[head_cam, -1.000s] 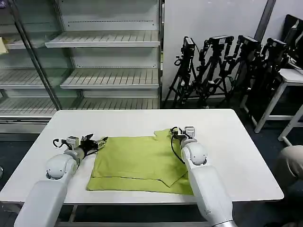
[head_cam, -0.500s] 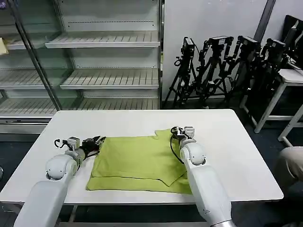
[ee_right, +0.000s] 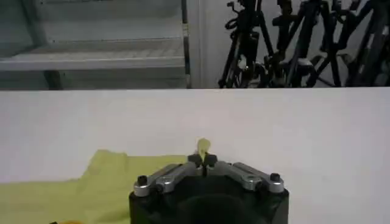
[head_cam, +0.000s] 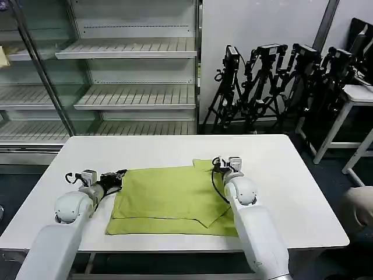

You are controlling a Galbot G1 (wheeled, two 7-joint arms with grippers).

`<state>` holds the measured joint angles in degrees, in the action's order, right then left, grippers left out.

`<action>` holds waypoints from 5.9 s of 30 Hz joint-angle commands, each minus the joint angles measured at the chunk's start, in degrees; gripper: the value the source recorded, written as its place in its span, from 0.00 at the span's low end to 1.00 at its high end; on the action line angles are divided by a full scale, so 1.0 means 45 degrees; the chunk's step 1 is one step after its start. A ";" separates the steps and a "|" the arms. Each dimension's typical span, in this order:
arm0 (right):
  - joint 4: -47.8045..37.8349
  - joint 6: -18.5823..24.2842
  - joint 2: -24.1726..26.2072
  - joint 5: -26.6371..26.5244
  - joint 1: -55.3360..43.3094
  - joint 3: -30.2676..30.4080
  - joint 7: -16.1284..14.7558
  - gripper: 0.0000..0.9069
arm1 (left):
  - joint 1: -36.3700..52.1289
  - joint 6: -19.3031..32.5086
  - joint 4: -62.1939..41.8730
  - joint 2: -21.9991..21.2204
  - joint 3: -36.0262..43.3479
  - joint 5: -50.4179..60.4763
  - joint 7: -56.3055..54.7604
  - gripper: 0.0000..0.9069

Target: Fold and organize the clothes.

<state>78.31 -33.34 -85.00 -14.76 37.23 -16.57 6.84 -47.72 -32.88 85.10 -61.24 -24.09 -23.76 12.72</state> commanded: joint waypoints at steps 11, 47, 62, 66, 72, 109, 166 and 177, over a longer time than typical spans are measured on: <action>0.4794 0.0027 0.1481 -0.0230 0.2442 -0.0008 -0.0189 0.00 | -0.1147 0.0261 0.2281 -0.0079 -0.0533 -0.0697 -0.0715 0.02; 0.7870 0.0033 0.2378 -0.0157 0.6369 -0.0325 -0.0297 0.00 | -0.5410 0.0661 0.5607 -0.0727 -0.2313 -0.0367 -0.0571 0.02; 0.8089 0.0043 0.2383 -0.0071 0.6655 -0.0610 -0.0494 0.00 | -0.5946 0.0765 0.5957 -0.0742 -0.2281 -0.0201 -0.0546 0.02; 0.7987 0.0045 0.2398 -0.0069 0.6617 -0.0660 -0.0504 0.00 | -0.5993 0.0570 0.6019 -0.0831 -0.2220 -0.0052 -0.0573 0.02; 0.8047 0.0050 0.2457 -0.0047 0.6685 -0.0715 -0.0523 0.00 | -0.5968 0.0486 0.6039 -0.0756 -0.2295 -0.0026 -0.0580 0.02; 0.9642 0.0057 0.2745 0.0216 0.8197 -0.1675 -0.0990 1.00 | -0.7306 0.0087 0.7059 -0.1157 -0.2255 -0.1965 -0.4239 1.00; 0.9837 0.0479 0.2415 0.0392 0.8367 -0.1440 -0.0725 1.00 | -0.7142 0.0898 0.7886 0.1040 -0.6821 0.2218 0.1218 0.01; 0.9902 0.0696 0.2380 0.0570 0.8846 -0.1451 -0.0736 1.00 | -0.6557 -0.0034 0.9410 -0.1393 -0.1708 0.1326 -0.0033 0.02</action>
<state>122.42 -30.41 -74.25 -12.45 76.33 -23.04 3.46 -79.28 -31.37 121.73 -60.22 -47.06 -16.17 13.87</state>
